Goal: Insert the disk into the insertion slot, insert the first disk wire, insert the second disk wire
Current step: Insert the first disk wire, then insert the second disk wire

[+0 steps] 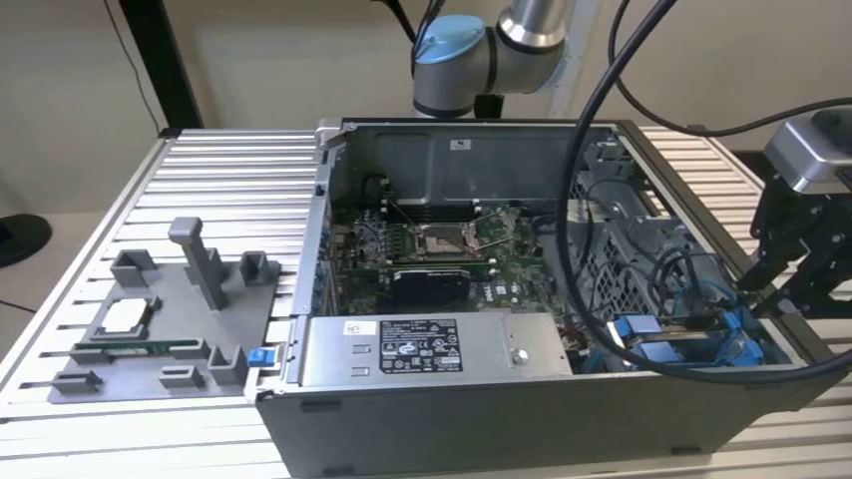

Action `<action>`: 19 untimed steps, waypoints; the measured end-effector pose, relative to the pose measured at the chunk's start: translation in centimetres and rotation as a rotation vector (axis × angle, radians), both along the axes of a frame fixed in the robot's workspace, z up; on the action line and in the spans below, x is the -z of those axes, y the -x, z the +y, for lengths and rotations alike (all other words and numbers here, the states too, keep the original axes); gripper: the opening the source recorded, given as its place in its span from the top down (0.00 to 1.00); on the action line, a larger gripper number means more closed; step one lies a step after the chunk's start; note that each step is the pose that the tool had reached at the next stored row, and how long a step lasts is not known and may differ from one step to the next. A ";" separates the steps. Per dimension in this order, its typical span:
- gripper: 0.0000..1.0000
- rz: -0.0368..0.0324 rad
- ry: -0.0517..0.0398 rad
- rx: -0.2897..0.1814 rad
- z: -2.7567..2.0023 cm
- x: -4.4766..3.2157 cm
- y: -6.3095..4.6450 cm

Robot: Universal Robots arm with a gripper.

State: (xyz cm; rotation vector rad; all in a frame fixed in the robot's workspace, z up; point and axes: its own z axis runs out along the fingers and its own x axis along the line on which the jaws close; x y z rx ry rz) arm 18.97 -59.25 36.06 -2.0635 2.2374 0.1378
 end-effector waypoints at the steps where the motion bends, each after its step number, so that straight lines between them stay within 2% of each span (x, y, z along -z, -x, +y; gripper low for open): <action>1: 0.00 0.0009 -0.0034 0.000 0.00 0.05 0.0; 9: 0.00 0.0012 -0.0399 0.000 0.00 0.71 0.0; 11: 0.00 0.0012 -0.0541 0.000 0.00 0.79 0.0; 12: 1.00 0.0012 -0.0616 0.000 0.00 0.79 0.0; 16: 1.00 0.0012 -0.0846 0.000 0.00 0.45 0.0; 19: 1.00 0.0012 -0.0921 0.000 -0.01 -0.49 0.1</action>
